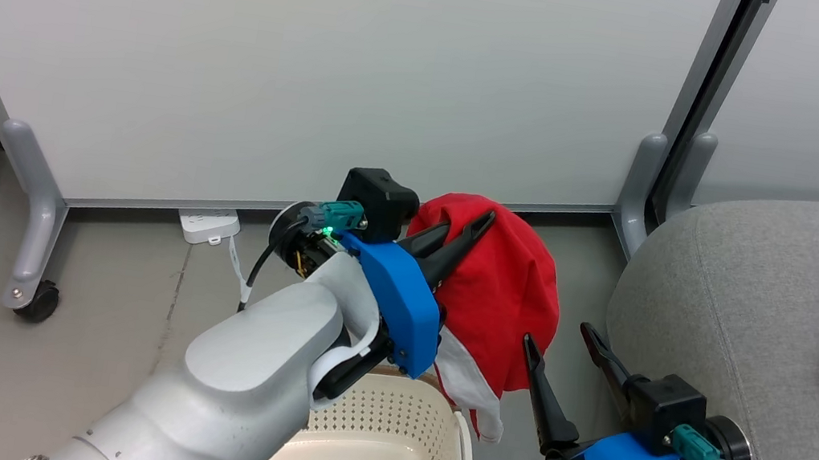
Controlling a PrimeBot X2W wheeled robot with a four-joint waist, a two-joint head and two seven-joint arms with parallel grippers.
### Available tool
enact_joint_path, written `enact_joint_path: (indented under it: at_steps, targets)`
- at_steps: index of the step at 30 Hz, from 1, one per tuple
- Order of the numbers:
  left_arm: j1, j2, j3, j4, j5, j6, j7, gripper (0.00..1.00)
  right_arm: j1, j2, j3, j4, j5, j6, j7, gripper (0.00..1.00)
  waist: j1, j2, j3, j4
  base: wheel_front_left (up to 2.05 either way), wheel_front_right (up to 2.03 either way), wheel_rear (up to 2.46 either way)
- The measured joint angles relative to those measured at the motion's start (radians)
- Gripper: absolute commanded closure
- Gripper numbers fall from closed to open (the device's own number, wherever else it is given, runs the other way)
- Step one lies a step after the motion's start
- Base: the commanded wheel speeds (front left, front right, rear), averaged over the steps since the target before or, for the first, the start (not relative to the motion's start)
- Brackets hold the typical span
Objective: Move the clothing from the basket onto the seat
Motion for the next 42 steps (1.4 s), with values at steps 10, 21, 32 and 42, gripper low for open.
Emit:
enact_joint_path:
  at_steps: [10, 21, 32, 42]
  targets:
    - [-0.027, 0.000, -0.054, 0.042, -0.057, 0.010, -0.025, 1.00, 0.000, 0.000, 0.021, 0.005, 0.010, 0.000, -0.002, 0.00, 0.0000, 0.0000, 0.007, -0.015, 0.00, 0.00, 0.00]
    - [-0.034, 0.000, -0.093, 0.064, -0.119, 0.021, -0.052, 1.00, -0.010, 0.000, 0.061, 0.010, 0.052, 0.000, 0.000, 0.00, 0.0000, 0.0001, 0.013, -0.024, 0.00, 0.00, 0.00]
    - [-0.053, 0.001, -0.139, 0.067, -0.174, 0.031, -0.070, 1.00, -0.201, -0.001, 0.180, 0.170, 0.089, 0.000, 0.026, 0.00, 0.0001, 0.0000, 0.019, -0.032, 0.00, 0.00, 0.00]
    - [-0.067, 0.000, -0.181, 0.043, -0.232, 0.035, -0.081, 1.00, -0.374, 0.000, 0.284, 0.424, 0.082, 0.000, 0.003, 0.00, 0.0001, 0.0001, 0.016, -0.028, 0.00, 0.00, 0.00]
